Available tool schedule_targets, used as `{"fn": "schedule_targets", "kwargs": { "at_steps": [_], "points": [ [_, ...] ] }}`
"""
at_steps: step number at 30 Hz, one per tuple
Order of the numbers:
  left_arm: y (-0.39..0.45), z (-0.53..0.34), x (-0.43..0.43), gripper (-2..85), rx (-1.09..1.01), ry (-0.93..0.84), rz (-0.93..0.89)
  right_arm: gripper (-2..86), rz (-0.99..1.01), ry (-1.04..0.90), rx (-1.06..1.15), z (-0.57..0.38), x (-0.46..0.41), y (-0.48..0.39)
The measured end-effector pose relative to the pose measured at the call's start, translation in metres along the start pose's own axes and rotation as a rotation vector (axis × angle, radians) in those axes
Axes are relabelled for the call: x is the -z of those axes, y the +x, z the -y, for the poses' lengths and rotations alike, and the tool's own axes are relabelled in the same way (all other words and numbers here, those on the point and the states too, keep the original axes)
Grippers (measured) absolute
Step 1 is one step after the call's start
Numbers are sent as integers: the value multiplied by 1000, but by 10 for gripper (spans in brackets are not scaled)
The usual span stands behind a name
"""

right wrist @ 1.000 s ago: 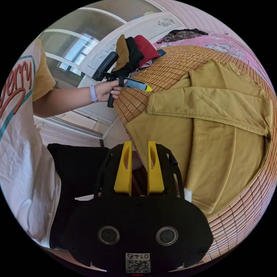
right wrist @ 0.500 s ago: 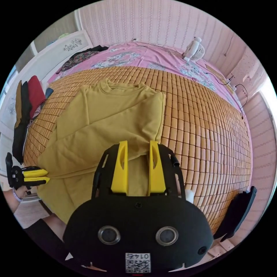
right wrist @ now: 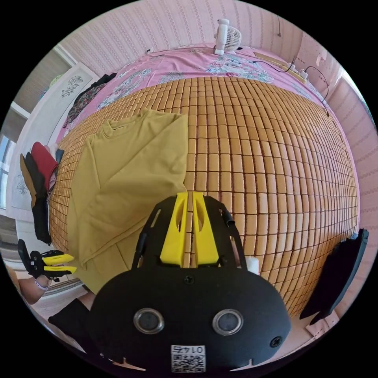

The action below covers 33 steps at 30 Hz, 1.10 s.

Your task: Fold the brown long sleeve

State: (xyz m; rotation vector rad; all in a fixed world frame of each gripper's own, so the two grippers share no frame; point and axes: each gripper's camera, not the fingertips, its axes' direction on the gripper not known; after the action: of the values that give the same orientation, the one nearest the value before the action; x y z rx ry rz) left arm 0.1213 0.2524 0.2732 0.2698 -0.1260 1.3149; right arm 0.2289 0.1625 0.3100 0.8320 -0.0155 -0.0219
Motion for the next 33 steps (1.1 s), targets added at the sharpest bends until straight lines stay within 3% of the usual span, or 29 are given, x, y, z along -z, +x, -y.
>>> {"fn": "schedule_targets", "kwargs": {
  "at_steps": [2, 5, 12, 15, 19, 21, 23, 29, 33],
  "points": [
    [-7, -1, -6, 82, 38, -53, -69, 55, -11, 2, 21, 4, 4, 5],
    [-28, -3, 14, 78, 89, 27, -124, 89, -19, 107, 71, 16, 17, 8],
    [-149, 71, 73, 84, 188, 282, 95, 134, 44, 183, 135, 90, 3, 5],
    [-194, 117, 82, 106, 261, 362, 68, 121, 33, 130, 83, 128, -20, 10],
    [-224, 168, 66, 109, 318, 268, 29, 54, 121, -23, 18, 169, -40, 19],
    [-227, 193, 50, 82, 284, 90, 89, 43, 134, -28, 8, 180, -36, 25],
    [-224, 203, 51, 57, 240, 46, 148, 36, 133, 7, 50, 192, -24, 28],
    [-226, 199, 114, 45, 156, 322, 52, 31, 210, 224, 84, 211, 30, 36],
    [-216, 148, 161, 43, 63, 525, -92, 29, 311, 363, 187, 179, 71, 33]
  ]
}}
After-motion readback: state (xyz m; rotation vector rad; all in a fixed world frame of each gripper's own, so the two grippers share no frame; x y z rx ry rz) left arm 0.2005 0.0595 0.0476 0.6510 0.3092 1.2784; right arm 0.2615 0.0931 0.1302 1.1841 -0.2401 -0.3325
